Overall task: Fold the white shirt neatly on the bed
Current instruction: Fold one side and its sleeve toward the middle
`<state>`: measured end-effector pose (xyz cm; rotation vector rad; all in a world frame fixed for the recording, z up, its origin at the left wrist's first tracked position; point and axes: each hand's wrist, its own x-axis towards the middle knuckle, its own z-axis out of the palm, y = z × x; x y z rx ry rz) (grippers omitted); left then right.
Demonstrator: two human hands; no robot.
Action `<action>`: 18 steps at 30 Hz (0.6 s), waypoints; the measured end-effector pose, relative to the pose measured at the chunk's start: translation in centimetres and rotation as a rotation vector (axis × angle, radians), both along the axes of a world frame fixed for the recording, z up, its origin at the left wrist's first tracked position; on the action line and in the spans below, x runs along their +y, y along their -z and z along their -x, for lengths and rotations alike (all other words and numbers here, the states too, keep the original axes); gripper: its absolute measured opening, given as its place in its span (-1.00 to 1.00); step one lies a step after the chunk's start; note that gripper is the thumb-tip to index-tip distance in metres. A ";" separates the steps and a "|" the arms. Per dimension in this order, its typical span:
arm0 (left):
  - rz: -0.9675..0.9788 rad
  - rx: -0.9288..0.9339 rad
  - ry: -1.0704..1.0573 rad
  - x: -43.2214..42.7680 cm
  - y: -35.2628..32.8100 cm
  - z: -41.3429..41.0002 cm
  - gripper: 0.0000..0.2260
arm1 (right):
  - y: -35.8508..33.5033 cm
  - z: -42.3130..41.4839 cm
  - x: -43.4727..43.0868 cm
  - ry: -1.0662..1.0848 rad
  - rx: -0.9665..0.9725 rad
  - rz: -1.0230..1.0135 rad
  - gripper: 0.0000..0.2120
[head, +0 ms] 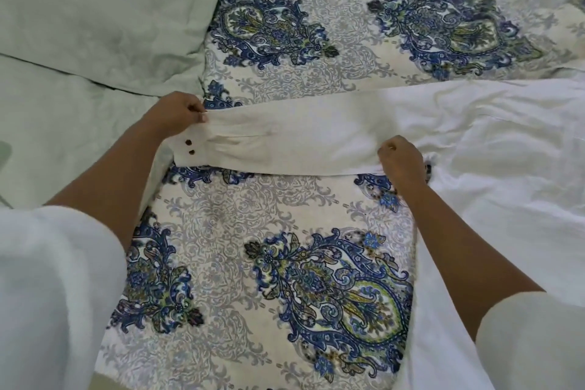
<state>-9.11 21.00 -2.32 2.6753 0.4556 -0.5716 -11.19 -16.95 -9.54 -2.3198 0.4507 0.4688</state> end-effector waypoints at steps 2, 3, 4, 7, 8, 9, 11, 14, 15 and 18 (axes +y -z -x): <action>-0.060 -0.122 -0.118 0.8 1.9 0.0 -0.81 | 0.8 -0.6 -0.1 -0.142 0.027 0.097 -0.77; -0.064 -0.228 -0.215 0.6 2.9 0.6 -0.77 | 1.2 -0.7 -0.2 -0.175 0.027 0.118 -0.77; -0.035 -0.333 -0.362 0.1 3.7 1.5 -0.73 | 1.6 -0.8 -0.1 -0.183 0.025 0.125 -0.78; 0.197 -0.457 -0.891 -1.4 7.0 5.0 -0.54 | 2.0 -1.0 0.0 -0.146 0.018 0.115 -0.80; 0.360 -0.420 -1.029 -1.4 8.6 5.9 -0.42 | 1.8 -1.0 0.1 -0.145 0.019 0.110 -0.80; 0.451 -0.381 -1.116 -0.3 11.1 6.6 -0.28 | 1.7 -1.2 0.2 -0.147 0.015 0.101 -0.80; 0.386 -0.311 -1.152 4.9 19.0 7.1 -0.02 | 1.3 -1.4 0.5 -0.110 -0.027 0.069 -0.79; 0.384 -0.233 -1.123 4.9 16.7 6.2 -0.10 | 1.1 -1.6 0.6 -0.009 -0.135 -0.021 -0.79; 0.413 -0.233 -1.072 3.2 13.4 5.7 -0.29 | 1.1 -1.5 0.6 0.008 -0.158 -0.051 -0.79; 0.425 -0.346 -0.990 1.6 10.1 5.1 -0.73 | 1.0 -1.4 0.7 0.033 -0.178 -0.093 -0.80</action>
